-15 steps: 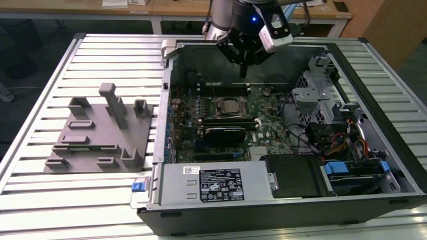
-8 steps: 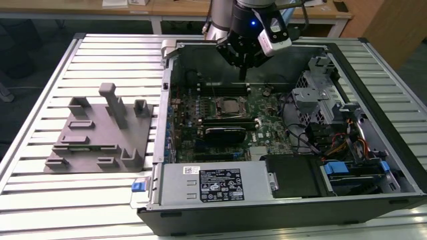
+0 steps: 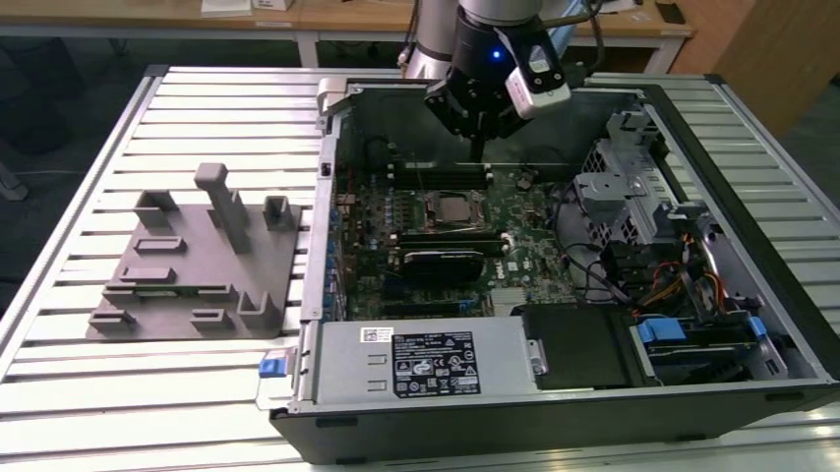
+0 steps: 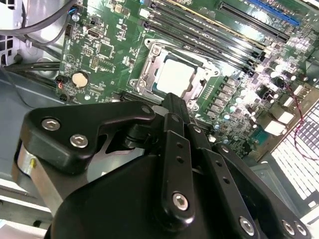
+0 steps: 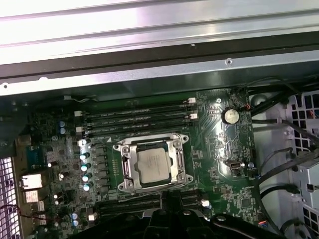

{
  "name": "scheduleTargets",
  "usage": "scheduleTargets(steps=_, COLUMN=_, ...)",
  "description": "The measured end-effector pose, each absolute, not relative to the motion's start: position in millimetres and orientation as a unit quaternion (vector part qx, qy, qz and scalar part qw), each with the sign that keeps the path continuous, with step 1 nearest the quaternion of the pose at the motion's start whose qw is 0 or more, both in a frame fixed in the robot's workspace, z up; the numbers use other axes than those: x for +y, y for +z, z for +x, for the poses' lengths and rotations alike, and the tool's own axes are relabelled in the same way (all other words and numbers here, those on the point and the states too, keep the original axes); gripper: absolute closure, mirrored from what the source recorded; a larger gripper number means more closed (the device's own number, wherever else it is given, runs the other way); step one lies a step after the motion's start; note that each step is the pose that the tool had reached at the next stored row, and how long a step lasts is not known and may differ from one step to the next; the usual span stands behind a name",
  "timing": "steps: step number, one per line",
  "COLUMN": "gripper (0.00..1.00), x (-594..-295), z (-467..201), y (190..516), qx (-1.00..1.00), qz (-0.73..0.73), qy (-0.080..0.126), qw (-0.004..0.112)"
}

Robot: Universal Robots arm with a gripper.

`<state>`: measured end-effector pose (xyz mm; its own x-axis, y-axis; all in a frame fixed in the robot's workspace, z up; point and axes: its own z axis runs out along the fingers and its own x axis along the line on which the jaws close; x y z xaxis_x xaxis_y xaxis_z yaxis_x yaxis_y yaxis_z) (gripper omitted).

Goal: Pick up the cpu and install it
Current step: 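Close the cpu cover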

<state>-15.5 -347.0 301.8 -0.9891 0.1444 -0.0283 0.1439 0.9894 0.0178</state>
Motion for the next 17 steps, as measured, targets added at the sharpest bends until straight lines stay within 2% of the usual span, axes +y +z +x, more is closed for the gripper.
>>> scheduleTargets(steps=17, gripper=0.89, x=-347.0, z=-15.5, y=291.9, qx=0.997, qz=0.072, qy=0.008, qw=0.015)
